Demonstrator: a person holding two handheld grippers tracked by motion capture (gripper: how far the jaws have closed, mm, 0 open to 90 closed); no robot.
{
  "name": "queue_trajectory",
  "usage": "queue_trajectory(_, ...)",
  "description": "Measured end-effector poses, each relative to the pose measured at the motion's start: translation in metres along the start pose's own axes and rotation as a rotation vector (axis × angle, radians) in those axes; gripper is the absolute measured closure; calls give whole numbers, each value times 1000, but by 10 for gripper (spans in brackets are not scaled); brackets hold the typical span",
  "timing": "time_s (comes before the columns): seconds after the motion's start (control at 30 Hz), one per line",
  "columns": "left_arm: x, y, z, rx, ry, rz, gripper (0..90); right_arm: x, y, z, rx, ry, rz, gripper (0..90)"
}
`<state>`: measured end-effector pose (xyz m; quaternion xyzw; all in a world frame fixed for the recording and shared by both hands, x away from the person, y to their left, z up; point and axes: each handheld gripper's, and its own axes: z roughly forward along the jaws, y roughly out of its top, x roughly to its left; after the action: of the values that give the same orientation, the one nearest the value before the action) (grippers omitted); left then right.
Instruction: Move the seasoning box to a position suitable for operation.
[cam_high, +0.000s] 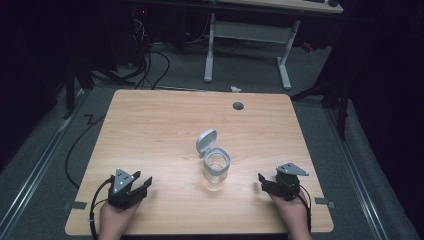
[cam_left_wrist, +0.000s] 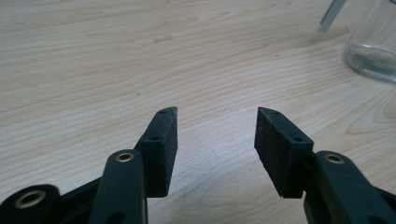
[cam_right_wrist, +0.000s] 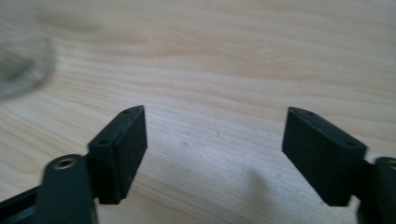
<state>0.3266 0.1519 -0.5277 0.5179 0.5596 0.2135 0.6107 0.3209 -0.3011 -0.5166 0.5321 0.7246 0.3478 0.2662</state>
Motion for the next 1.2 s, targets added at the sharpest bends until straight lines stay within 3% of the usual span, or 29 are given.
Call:
queue_trajectory(0.1,-1,-1,1,20,-4,-9,498,6,-2,-6,-52,34,38,382)
queue_trajectory(0.17,-2,-1,0,30,-13,6,497,10,-3,-5,-61,63,21,422)
queue_trajectory(0.2,-4,-3,-2,33,-23,37,495,12,-2,-6,-67,59,12,449)
queue_trajectory(0.33,-2,-1,-5,32,-33,27,489,19,-2,-7,-90,64,0,553)
queue_trajectory(0.5,-4,0,-3,37,-43,1,473,27,1,-4,-91,107,1,549)
queue_trajectory(0.67,-7,-2,-5,33,-51,17,457,39,10,3,-98,123,-28,578)
queue_trajectory(0.7,-8,-4,-6,30,-52,34,460,42,12,5,-98,124,-40,609)
queue_trajectory(0.77,-8,-6,-6,19,-39,65,481,48,14,8,-97,134,-60,753)
queue_trajectory(0.87,-8,-6,-6,21,-48,46,516,54,17,16,-97,156,-68,889)
queue_trajectory(1.0,-10,-8,-5,28,-55,69,544,64,23,28,-88,171,-88,900)
queue_trajectory(1.2,-10,-10,-5,29,-57,71,519,72,40,39,-102,179,-109,900)
